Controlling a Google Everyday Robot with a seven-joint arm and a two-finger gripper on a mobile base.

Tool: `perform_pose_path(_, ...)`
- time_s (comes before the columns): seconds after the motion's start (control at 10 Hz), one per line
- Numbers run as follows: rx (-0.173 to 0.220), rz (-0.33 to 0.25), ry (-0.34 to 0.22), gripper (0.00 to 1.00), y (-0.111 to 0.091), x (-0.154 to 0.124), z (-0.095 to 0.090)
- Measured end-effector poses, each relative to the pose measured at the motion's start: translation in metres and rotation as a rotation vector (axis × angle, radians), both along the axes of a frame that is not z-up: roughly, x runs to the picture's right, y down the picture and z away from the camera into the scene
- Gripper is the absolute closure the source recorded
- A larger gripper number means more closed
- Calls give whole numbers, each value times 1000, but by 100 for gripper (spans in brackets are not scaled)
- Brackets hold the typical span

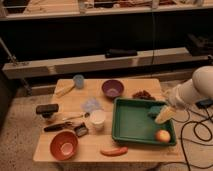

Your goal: Place apple in paper cup

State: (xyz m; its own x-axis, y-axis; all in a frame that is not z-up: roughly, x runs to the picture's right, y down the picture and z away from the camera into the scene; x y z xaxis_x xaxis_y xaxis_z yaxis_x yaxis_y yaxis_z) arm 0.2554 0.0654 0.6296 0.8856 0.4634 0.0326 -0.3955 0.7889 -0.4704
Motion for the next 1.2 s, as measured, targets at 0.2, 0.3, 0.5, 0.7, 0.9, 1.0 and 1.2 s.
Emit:
perform_pose_path(0.2,33,-67,31,20,-12,-5,-13)
perform_pose_path(0.3,32,-65,32,20,-12,-4,-13)
perform_pose_path(0.5,27,-84,13,20,-9,-3,-9)
perform_pose_path(0.7,36,-158,-120,20,10,4,-3)
perform_pose_path(0.9,86,-318,-302,20,31,16,5)
perform_pose_path(1.0,116,-392,-381,20,38,19,10)
perform_pose_path(1.2,173,-491,-489,20,51,30,14)
